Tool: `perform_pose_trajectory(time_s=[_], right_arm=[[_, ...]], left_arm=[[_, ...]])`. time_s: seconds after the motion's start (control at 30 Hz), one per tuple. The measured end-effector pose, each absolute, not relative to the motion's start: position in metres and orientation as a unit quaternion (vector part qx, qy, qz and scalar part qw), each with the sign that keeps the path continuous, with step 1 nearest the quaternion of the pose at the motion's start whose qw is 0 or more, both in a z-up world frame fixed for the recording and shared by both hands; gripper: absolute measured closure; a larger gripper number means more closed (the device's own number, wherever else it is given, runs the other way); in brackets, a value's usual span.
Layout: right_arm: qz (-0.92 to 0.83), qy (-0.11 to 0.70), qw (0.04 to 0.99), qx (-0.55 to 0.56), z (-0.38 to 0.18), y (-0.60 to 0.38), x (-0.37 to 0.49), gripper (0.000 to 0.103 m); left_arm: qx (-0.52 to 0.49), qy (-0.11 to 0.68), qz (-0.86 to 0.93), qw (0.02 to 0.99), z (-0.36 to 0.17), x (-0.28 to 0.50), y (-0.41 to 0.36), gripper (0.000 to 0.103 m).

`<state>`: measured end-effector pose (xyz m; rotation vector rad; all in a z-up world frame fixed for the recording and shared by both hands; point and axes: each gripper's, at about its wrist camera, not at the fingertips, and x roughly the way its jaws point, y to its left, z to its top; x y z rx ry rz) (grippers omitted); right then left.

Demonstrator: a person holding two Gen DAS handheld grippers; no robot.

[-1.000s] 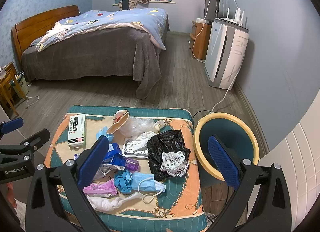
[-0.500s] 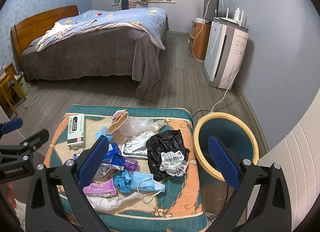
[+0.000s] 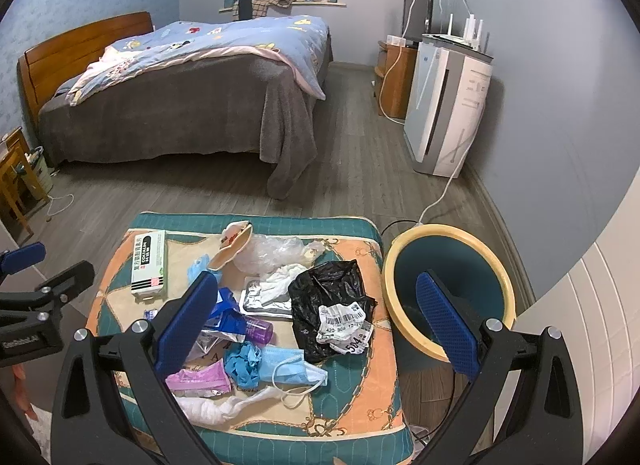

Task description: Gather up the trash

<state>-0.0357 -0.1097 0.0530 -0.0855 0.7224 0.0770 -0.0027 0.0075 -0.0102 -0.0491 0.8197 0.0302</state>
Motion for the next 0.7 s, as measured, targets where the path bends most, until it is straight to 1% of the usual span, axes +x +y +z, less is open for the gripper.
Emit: perform_pose_trajectory(time_s=[0.2,0.3,0.37,0.43,0.57,0.7], right_arm=[[0.041,0.366,0.93,-0.006,0.055,-0.118,-0.021,0.005],[0.041,0.352,0.935,0.012,0.064,-0.119,-0.015,0.005],[0.051,0.355,0.934,-0.009,0.067,-0.111,-0.006,0.005],[0.057,0.35,0.935,-0.018,0.068,-0.104,0.008,0.005],[0.06,0.368,0.928,0.003,0.054,-0.098,0.047,0.005],[0.067,0.402,0.913,0.025,0.013,-0.09,0.08,0.005]], left_arm=[[-0.046,0.407,0.037,0.911,-0.003,0.008,0.026,0.004],[-0.044,0.375,0.044,0.925,0.01,0.014,0.036,0.004],[-0.049,0.344,0.048,0.937,0.02,0.022,0.045,0.004],[-0.047,0.334,0.037,0.941,0.024,0.035,0.052,0.004],[-0.029,0.34,0.07,0.937,0.011,0.067,0.072,0.004],[-0.045,0.365,0.076,0.927,-0.025,0.092,0.106,0.004]])
